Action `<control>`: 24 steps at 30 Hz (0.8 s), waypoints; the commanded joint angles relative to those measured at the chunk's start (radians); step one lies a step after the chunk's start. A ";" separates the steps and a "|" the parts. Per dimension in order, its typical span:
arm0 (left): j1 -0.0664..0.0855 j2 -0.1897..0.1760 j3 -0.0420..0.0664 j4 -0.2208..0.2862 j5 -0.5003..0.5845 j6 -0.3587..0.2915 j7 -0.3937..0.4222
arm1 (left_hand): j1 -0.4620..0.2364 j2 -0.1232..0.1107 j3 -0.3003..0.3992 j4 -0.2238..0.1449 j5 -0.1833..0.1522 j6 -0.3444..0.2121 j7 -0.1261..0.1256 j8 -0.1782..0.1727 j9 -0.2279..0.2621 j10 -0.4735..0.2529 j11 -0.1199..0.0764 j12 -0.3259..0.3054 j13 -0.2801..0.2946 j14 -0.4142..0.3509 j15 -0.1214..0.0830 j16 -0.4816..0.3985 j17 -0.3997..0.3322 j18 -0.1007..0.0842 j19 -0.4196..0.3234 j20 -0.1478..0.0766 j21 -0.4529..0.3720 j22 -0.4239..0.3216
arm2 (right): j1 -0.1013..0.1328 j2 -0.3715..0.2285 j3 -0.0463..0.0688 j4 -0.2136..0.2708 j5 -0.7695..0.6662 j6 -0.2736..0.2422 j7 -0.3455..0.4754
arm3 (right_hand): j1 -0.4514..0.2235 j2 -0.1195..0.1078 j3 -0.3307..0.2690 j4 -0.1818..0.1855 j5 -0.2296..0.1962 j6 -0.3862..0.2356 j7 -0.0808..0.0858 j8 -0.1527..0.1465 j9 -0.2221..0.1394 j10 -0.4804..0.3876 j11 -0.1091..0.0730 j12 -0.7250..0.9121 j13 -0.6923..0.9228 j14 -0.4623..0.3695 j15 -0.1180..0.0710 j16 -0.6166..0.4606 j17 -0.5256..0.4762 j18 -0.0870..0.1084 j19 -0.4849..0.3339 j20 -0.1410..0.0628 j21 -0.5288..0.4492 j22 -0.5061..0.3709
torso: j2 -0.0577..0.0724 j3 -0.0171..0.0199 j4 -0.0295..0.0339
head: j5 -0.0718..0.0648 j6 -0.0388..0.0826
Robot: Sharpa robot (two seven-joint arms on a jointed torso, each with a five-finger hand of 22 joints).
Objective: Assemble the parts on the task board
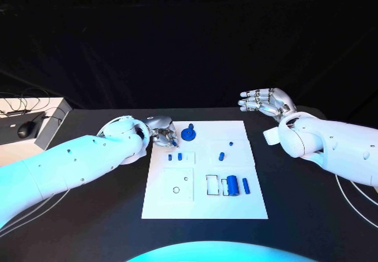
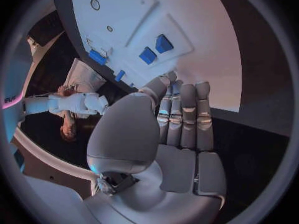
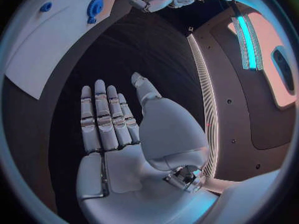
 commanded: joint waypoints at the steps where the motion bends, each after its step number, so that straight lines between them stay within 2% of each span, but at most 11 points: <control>1: -0.001 0.007 -0.001 -0.004 -0.011 -0.010 0.015 | -0.002 0.007 -0.004 0.001 0.001 0.010 0.005 0.003 0.003 0.008 0.000 -0.001 0.000 0.008 -0.001 -0.003 0.001 0.013 0.004 -0.001 -0.003 0.013 | 0.000 0.000 0.001 0.001 -0.006 0.008 0.007 | -0.005 0.005 0.005 0.000 0.003 0.006 0.004 -0.006 -0.001 0.005 0.000 -0.006 -0.001 0.000 -0.002 -0.004 -0.001 -0.006 -0.004 -0.003 -0.002 0.000 | 0.000 -0.0002 -0.0009 | 0.000 0.001; 24: -0.001 0.020 -0.020 -0.022 -0.011 0.003 0.018 | 0.000 0.007 -0.004 0.002 0.001 0.008 0.005 0.003 0.003 0.006 0.000 -0.001 0.000 0.007 -0.001 -0.006 0.005 0.015 0.005 0.001 -0.007 0.015 | 0.000 0.000 0.001 0.002 -0.006 0.008 0.008 | -0.005 0.005 0.005 0.000 0.003 0.006 0.004 -0.006 -0.001 0.005 0.000 -0.006 -0.001 0.000 -0.002 -0.004 -0.001 -0.006 -0.004 -0.003 -0.002 0.000 | 0.001 0.0002 -0.0001 | -0.006 -0.002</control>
